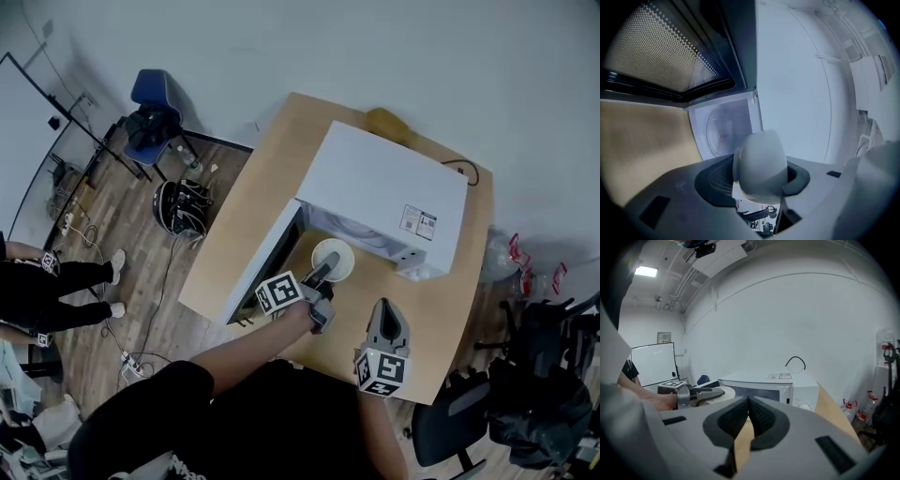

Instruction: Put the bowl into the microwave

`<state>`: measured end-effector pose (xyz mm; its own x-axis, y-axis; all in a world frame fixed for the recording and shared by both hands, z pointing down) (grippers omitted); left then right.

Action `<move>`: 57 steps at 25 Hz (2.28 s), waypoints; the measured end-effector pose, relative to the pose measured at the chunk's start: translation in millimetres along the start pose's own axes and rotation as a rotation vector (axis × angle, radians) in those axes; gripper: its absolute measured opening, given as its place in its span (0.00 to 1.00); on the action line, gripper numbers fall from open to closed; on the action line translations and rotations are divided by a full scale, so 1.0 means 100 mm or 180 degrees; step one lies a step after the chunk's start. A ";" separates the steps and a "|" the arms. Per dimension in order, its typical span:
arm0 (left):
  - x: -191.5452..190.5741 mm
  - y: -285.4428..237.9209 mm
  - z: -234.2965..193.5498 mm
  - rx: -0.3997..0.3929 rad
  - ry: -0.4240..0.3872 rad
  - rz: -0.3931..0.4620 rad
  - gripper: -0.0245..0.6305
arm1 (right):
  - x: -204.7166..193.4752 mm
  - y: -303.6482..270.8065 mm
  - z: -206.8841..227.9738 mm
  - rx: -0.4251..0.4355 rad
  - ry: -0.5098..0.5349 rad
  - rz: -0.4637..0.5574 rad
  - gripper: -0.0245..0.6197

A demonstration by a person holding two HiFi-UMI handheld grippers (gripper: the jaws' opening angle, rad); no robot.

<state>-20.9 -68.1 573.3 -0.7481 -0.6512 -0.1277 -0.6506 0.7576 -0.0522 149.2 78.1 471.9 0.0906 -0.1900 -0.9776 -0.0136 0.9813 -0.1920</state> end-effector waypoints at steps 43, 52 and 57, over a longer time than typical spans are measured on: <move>0.12 -1.47 -0.96 0.0695 -0.0511 -0.0448 0.36 | -0.37 -0.57 0.43 0.0294 -0.0021 -0.0297 0.13; 0.19 -1.55 -0.88 0.0808 -0.1182 -0.0427 0.37 | -0.31 -0.60 0.34 0.0315 -0.0073 -0.0250 0.13; 0.20 -1.56 -0.88 0.0805 -0.1537 -0.0411 0.37 | -0.35 -0.58 0.31 0.0308 -0.0088 -0.0284 0.13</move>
<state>54.6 -203.4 666.0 -0.4811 -0.6902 -0.5405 -0.6368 0.6989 -0.3257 177.4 29.0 519.4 0.1147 -0.2771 -0.9540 0.0917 0.9592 -0.2676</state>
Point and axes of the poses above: the fingertips, and each gripper's own axes: y backward along the fingers, z to its right, x out of its top, the point moved 9 cm from there along y, backward along the fingers, and after that the axes turned 9 degrees about z, right-handed, at the moved point
